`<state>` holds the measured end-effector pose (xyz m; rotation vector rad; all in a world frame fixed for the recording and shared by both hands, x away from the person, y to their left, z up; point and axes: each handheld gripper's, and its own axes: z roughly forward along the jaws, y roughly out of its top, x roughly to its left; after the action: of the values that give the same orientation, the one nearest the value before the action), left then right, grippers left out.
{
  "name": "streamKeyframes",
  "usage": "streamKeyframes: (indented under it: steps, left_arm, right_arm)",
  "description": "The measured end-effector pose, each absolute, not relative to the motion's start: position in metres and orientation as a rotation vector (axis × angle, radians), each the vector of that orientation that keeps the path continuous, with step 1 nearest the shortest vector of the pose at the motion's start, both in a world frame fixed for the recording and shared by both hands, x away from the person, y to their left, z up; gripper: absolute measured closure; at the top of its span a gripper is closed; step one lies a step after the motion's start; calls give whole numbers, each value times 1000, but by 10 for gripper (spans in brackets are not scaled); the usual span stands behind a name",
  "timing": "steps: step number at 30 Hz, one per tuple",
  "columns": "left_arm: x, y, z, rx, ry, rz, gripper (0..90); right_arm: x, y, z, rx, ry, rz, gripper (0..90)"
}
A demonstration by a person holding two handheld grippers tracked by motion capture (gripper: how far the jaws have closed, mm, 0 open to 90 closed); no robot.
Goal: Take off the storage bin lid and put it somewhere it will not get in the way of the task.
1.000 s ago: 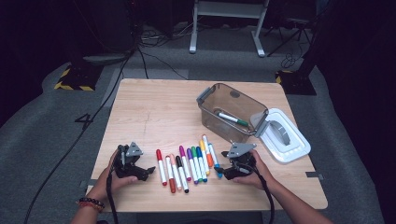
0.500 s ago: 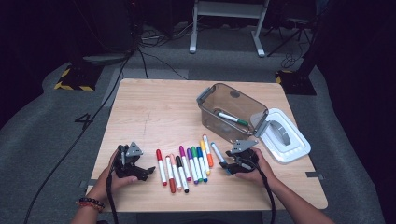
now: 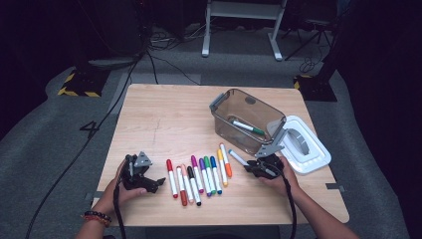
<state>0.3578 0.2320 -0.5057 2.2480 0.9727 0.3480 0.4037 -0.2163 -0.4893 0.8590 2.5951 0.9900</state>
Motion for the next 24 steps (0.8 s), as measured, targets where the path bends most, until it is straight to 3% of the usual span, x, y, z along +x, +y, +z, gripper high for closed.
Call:
streamKeyframes:
  steps: [13,24]
  left_arm:
    - [358,232,-506,2248,973,349,5]
    - [358,232,-506,2248,973,349,5]
  right_arm:
    - [404,-217,-484,791,2581,986,748]
    - [394,-219,-458,687,2544,1067,749]
